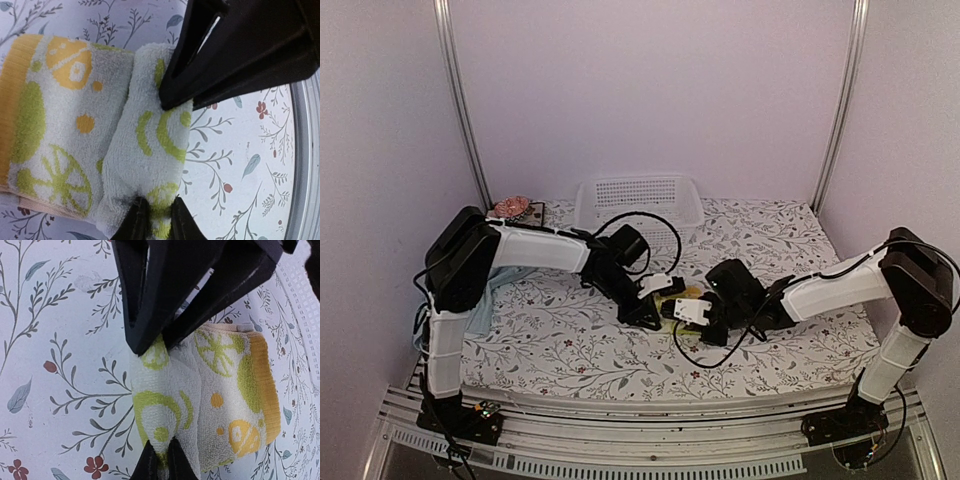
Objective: Roll the towels
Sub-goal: Roll the towel at the center of the board.
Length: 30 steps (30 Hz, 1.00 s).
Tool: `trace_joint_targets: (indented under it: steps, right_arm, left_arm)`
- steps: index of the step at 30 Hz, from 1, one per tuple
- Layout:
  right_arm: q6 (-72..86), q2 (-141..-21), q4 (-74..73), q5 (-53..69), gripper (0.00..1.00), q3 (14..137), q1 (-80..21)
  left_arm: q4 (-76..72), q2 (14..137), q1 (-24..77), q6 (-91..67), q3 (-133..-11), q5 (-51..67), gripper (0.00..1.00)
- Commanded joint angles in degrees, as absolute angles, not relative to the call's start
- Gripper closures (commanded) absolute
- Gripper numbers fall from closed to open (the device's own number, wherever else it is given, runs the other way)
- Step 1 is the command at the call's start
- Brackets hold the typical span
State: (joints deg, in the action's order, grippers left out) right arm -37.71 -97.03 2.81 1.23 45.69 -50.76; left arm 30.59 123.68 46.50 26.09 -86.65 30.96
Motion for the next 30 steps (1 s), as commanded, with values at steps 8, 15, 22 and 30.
trace_joint_targets:
  steps: [8, 15, 22, 30]
  right_arm:
    - [-32.34, -99.34, -7.67, 11.24, 0.93, 49.34, -47.07]
    - [-29.86, -101.92, -12.28, 18.05, 0.92, 53.02, -44.13]
    - [-27.61, -106.11, -17.09, 22.90, 0.91, 57.87, -42.08]
    - [-26.40, -109.86, -21.43, 29.28, 0.88, 62.63, -40.12]
  left_arm:
    - [19.10, 114.44, 45.93, 26.02, -73.85, 25.08, 0.81]
    - [5.85, 104.40, 48.39, 29.58, -63.15, 17.60, 0.80]
    - [-1.55, 102.20, 52.19, 34.51, -57.28, 13.95, 0.80]
    - [-8.72, 103.96, 55.64, 40.98, -54.66, 10.68, 0.79]
